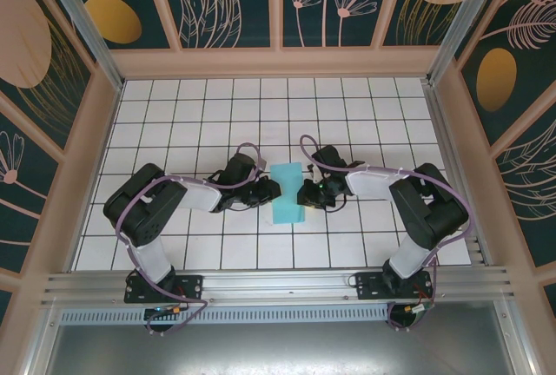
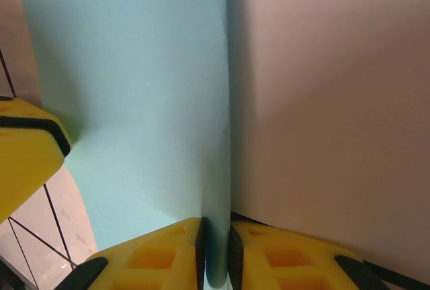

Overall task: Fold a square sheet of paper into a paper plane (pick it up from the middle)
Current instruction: Hold the square sheet of paper at the center of the table.

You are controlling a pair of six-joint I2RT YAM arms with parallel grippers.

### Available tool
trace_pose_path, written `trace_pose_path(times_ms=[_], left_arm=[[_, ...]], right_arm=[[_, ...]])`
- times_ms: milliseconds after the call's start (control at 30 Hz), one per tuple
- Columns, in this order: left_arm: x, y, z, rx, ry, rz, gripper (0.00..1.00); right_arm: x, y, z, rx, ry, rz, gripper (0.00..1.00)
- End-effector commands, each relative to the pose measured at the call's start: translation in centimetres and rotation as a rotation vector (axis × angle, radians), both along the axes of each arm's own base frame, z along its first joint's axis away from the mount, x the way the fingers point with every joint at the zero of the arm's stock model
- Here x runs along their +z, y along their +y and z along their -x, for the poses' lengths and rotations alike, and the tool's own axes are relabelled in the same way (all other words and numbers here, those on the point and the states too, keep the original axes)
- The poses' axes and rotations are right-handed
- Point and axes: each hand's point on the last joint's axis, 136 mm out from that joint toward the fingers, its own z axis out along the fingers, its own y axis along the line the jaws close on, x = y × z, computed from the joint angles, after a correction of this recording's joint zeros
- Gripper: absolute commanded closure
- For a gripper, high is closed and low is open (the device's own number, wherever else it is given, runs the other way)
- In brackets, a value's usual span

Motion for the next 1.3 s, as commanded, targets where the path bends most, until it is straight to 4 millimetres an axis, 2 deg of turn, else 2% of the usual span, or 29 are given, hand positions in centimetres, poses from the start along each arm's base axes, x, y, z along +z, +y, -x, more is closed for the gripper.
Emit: trace_pose_path(times_ms=[0,800,933,1067,1267], left_arm=[[-0.1,-0.6,-0.1,-0.015,-0.006,0.005,0.82],[-1.2,-0.6,0.0,-0.02,0.013,-0.016,0.83],[-2.1,-0.2,0.2,-0.015,0.035,-0.049,0.84],[-3.8,1.0,0.9,-0.004,0.073,-0.121,0.86],[-5.8,2.4,1.8,0.005,0.115,-0.196,0.87]], right_arm=[[-5.1,-4.7,3.3,-0.03,0.125,0.231,0.78],[-5.3,-5.0,3.7,-0.021,0.124,0.236,0.81],[-5.0,-4.9,3.5,-0.023,0.116,0.232,0.81],[-3.2,-4.3,2.4,-0.029,0.064,0.202,0.77],[2.7,-3.0,0.0,-0.039,-0.083,0.107,0.62]])
